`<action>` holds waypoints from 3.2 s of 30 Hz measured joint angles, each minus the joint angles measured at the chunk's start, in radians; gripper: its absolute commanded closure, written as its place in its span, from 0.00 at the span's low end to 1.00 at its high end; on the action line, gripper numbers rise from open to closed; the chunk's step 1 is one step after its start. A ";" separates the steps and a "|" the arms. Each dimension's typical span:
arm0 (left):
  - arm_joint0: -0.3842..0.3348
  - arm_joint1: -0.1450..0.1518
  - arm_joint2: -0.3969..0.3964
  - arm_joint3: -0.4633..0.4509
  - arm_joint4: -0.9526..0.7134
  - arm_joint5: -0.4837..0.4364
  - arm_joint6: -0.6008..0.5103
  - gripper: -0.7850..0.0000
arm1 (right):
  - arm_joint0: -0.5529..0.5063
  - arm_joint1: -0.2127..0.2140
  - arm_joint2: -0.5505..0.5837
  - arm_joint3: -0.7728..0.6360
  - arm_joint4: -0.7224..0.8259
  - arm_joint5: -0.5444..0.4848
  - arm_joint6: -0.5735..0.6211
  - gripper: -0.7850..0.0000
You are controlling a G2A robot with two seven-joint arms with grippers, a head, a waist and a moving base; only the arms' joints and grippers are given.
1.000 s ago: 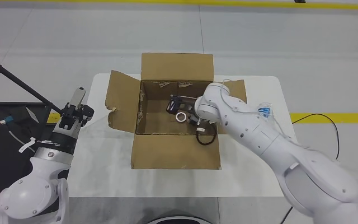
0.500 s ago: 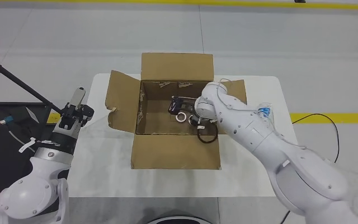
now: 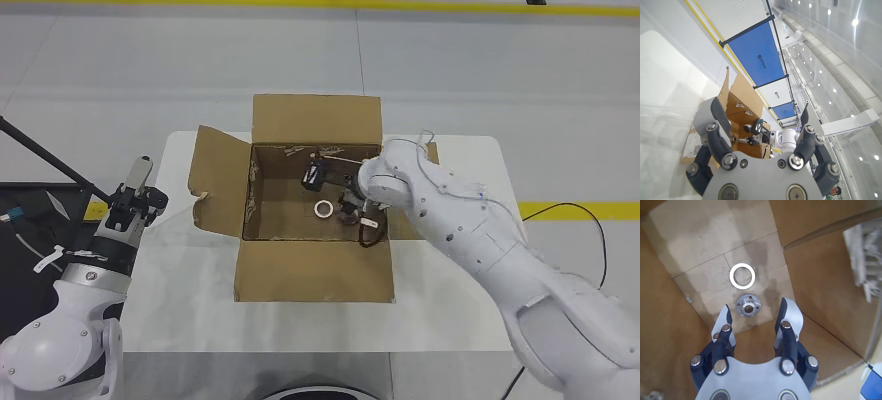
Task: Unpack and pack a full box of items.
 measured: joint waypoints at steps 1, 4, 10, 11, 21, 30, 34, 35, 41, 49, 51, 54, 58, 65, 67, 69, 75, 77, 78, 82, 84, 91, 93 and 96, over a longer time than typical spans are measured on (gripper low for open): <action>0.000 0.000 0.000 0.000 0.000 0.000 0.000 0.00 | -0.021 0.021 0.031 -0.049 -0.004 0.000 0.013 0.15; 0.000 0.000 0.000 0.000 0.000 0.000 0.000 0.00 | -0.114 0.093 0.158 -0.233 -0.026 0.007 0.049 0.08; 0.000 0.000 0.000 0.000 0.000 0.000 0.000 0.00 | -0.391 0.222 0.517 -0.628 -0.103 0.045 0.079 0.00; 0.000 0.000 0.000 0.000 0.000 0.000 0.000 0.00 | -0.451 0.241 0.600 -0.691 -0.107 0.049 0.072 0.02; 0.000 0.000 0.000 0.000 0.000 0.000 0.000 0.00 | -0.792 0.312 1.142 -0.804 -0.099 0.076 -0.003 0.00; 0.000 0.000 0.000 0.000 0.000 0.000 0.000 0.00 | -0.756 0.322 1.153 -0.525 -0.075 0.117 0.018 0.00; 0.000 0.000 0.000 0.000 0.000 0.000 0.000 0.00 | -0.688 0.318 1.077 -0.392 -0.085 0.129 0.023 0.00; 0.000 0.000 0.000 0.000 0.000 0.000 0.000 0.00 | -0.667 0.316 1.052 -0.352 -0.098 0.140 0.024 0.00; 0.000 0.000 0.000 0.000 0.000 0.000 0.000 0.00 | -0.558 0.303 0.947 -0.151 -0.123 0.177 0.021 0.00; 0.000 0.000 0.000 0.000 0.000 0.000 0.000 0.00 | -0.491 0.293 0.869 -0.024 -0.134 0.187 0.028 0.00; 0.000 0.000 0.000 0.000 0.000 0.000 0.000 0.00 | -0.481 0.291 0.851 -0.004 -0.135 0.186 0.033 0.00; 0.000 0.000 0.000 0.000 0.000 0.000 0.000 0.00 | -0.464 0.287 0.823 0.028 -0.132 0.178 0.038 0.00; 0.000 0.000 0.000 0.000 0.000 0.000 0.000 0.00 | -0.445 0.281 0.795 0.068 -0.123 0.173 0.038 0.00; 0.000 0.000 0.000 0.000 0.000 0.000 0.000 0.00 | -0.408 0.275 0.761 0.137 -0.118 0.169 0.031 0.52; 0.000 0.000 0.000 0.000 0.000 0.000 0.000 0.00 | -0.401 0.274 0.755 0.149 -0.115 0.166 0.029 0.55; 0.000 0.000 0.000 0.000 0.000 0.000 0.000 0.00 | -0.394 0.273 0.749 0.163 -0.112 0.161 0.028 0.58; 0.000 0.000 0.000 0.000 0.000 0.000 0.000 0.00 | -0.373 0.270 0.727 0.198 -0.104 0.146 0.036 0.78; 0.000 0.000 0.000 0.000 0.000 0.000 0.000 0.00 | -0.367 0.269 0.721 0.206 -0.102 0.144 0.034 0.96; 0.000 0.000 0.000 0.000 0.000 0.000 0.000 0.00 | -0.364 0.269 0.720 0.208 -0.102 0.143 0.033 1.00; 0.000 0.000 0.000 0.000 0.000 0.000 0.000 0.00 | -0.357 0.272 0.723 0.207 -0.099 0.144 0.021 1.00; 0.000 0.000 0.000 0.000 0.000 0.000 0.000 0.00 | -0.359 0.276 0.733 0.193 -0.091 0.138 0.013 1.00; 0.000 0.000 0.000 0.000 0.000 0.000 0.000 0.00 | -0.395 0.304 0.810 0.027 -0.095 0.139 0.002 1.00; 0.000 0.000 0.000 0.000 0.000 0.000 0.000 0.00 | -0.426 0.316 0.845 -0.072 -0.104 0.147 -0.007 1.00; 0.000 0.000 0.000 0.000 0.000 0.000 0.000 0.00 | -0.484 0.328 0.891 -0.242 -0.104 0.153 -0.019 1.00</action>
